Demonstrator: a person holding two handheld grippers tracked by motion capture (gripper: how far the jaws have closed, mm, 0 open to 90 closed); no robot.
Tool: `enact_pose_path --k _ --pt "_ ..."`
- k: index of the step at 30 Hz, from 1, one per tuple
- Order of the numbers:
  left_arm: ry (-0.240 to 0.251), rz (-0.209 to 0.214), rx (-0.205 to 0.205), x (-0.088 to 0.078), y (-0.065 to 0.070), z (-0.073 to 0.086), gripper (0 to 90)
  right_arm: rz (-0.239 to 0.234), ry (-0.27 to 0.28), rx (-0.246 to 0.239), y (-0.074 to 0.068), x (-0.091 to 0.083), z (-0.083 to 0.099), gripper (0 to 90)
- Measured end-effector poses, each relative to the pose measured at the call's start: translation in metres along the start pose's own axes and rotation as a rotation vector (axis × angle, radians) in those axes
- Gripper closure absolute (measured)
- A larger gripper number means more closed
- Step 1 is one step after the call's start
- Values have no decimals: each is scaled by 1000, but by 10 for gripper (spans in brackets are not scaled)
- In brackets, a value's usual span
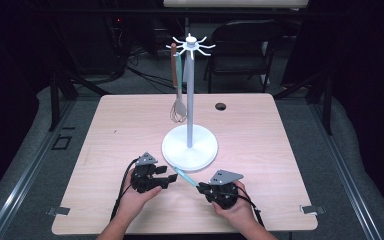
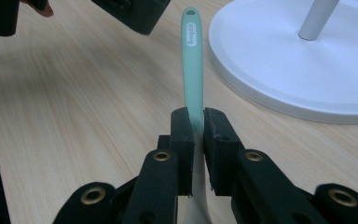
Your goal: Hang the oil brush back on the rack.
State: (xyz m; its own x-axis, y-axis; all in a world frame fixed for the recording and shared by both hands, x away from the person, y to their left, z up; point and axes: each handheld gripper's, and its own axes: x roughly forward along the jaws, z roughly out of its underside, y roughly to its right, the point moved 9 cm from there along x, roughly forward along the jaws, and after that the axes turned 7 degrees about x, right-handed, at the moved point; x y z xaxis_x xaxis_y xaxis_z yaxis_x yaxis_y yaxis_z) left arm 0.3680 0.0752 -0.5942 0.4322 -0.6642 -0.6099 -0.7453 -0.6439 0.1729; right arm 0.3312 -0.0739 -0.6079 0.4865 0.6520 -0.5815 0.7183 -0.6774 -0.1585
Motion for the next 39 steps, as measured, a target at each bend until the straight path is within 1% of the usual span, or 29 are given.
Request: enact_pose_path --k 4,7,8,10,13,17,18,19,21,25,26,29,34,39 --pt "7 28 0 2 5 -1 415 -6 18 -2 -3 -3 -4 823" --pt "1 43 4 3 8 -1 412 -17 31 -6 -6 -5 -7 823" --pt "4 43 1 4 9 -1 412 -18 33 -6 -6 -6 -7 823" --pt "10 58 2 4 12 -3 413 -23 34 -10 -8 -6 -7 823" --pt "18 76 -3 3 15 -5 415 -25 31 -16 -8 -3 -6 823" --pt "34 95 -9 1 18 -7 417 -31 14 -21 -9 0 -4 822" --pt "44 92 -10 2 18 -8 418 -32 13 -23 -10 1 -4 821" --pt "40 102 -6 1 19 -9 421 -33 10 -24 -10 2 -3 821" --pt "49 110 -11 1 21 -10 425 -37 -3 -27 -11 4 -2 821" --pt "52 110 -3 1 23 -11 432 -41 -8 -28 -12 8 0 819" --pt "51 111 -2 1 23 -11 432 -43 -16 -26 -12 8 1 818" --pt "46 109 -2 2 23 -10 433 -48 -20 -15 -12 10 2 813" --pt "54 110 -2 2 24 -11 436 -53 -33 11 -10 13 5 791" --pt "54 110 3 1 25 -12 437 -50 -69 5 -11 15 10 784"
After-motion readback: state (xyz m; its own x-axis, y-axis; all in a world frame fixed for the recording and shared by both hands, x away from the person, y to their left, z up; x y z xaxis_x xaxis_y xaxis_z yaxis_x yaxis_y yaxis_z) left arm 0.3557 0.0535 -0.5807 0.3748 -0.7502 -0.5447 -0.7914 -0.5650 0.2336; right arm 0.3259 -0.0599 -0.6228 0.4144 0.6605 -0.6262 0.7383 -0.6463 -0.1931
